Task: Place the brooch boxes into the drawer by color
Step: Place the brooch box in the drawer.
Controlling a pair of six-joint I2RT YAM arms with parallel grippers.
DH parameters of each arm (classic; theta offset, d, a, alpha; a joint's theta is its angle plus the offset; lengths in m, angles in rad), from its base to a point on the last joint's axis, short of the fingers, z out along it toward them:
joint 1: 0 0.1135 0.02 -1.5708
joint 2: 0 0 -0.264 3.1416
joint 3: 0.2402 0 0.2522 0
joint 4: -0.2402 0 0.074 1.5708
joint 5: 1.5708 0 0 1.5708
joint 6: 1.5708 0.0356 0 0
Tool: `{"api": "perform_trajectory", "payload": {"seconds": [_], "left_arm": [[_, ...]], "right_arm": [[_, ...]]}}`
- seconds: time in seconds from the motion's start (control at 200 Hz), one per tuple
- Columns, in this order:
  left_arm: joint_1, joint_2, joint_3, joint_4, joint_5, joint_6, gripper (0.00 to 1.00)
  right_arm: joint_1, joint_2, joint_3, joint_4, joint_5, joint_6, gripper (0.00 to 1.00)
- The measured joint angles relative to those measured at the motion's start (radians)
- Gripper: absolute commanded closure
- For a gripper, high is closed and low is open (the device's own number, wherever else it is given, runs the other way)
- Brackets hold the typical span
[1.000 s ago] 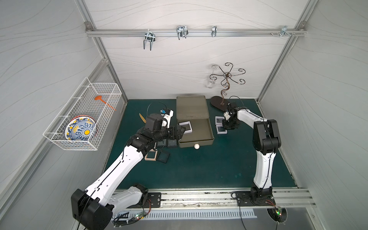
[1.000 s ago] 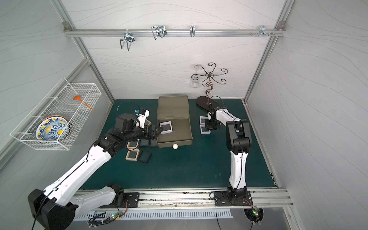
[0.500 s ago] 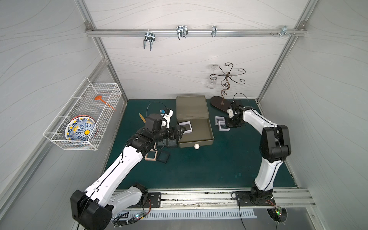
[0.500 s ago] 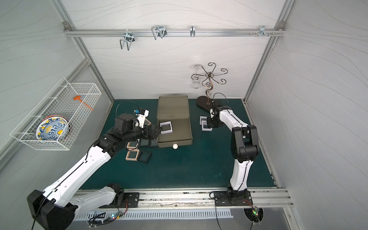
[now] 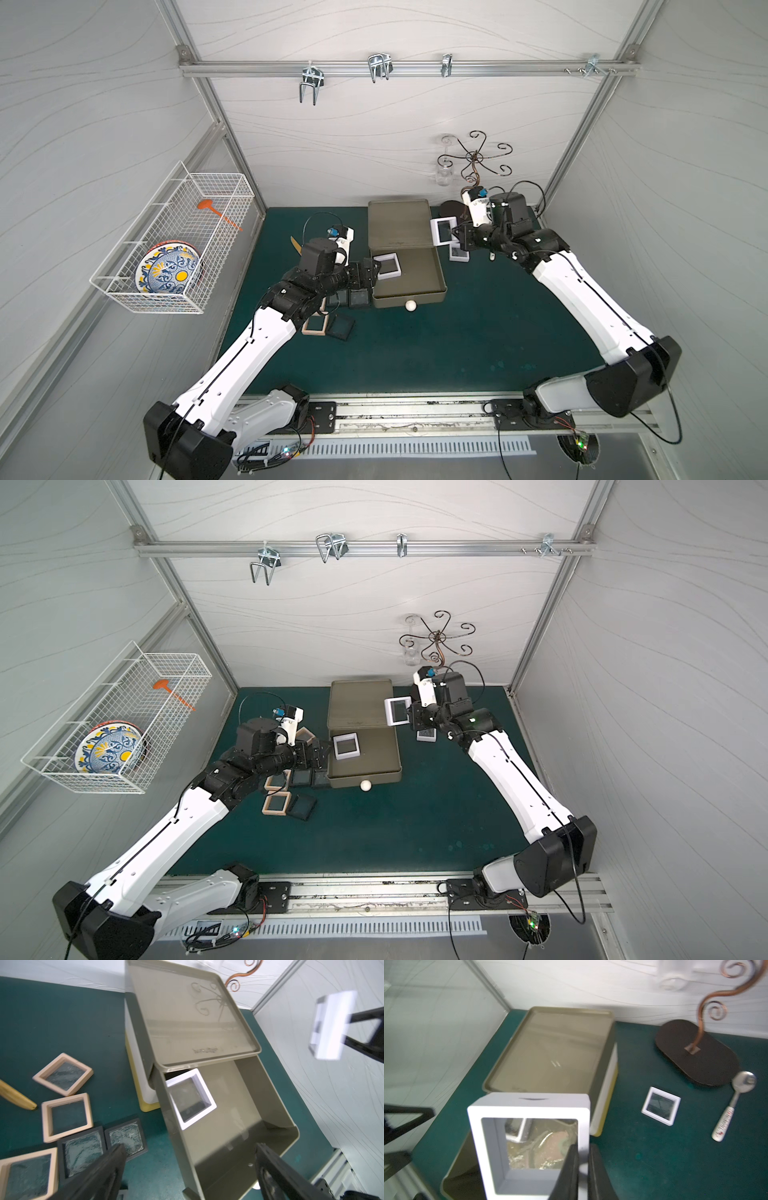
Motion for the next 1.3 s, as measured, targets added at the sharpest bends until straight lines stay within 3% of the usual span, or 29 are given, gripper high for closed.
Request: {"api": "perform_trajectory", "payload": {"seconds": [0.22,0.45,1.206,1.301], "left_arm": [[0.066,0.011,0.0,-0.032,-0.031,-0.042,0.0],[0.073,0.015,0.0,-0.032,-0.033,-0.054,0.0],[0.076,0.019,0.0,-0.032,-0.032,-0.055,0.0],[0.076,0.019,0.0,-0.032,-0.032,-0.055,0.0]], "right_arm": [[0.14,0.1,0.069,-0.055,0.034,-0.027,1.0],[0.217,0.168,0.067,-0.103,0.076,-0.019,1.0],[0.225,0.333,0.121,-0.198,0.232,0.063,1.0],[0.225,0.339,0.123,-0.185,0.239,0.075,0.97]]}}
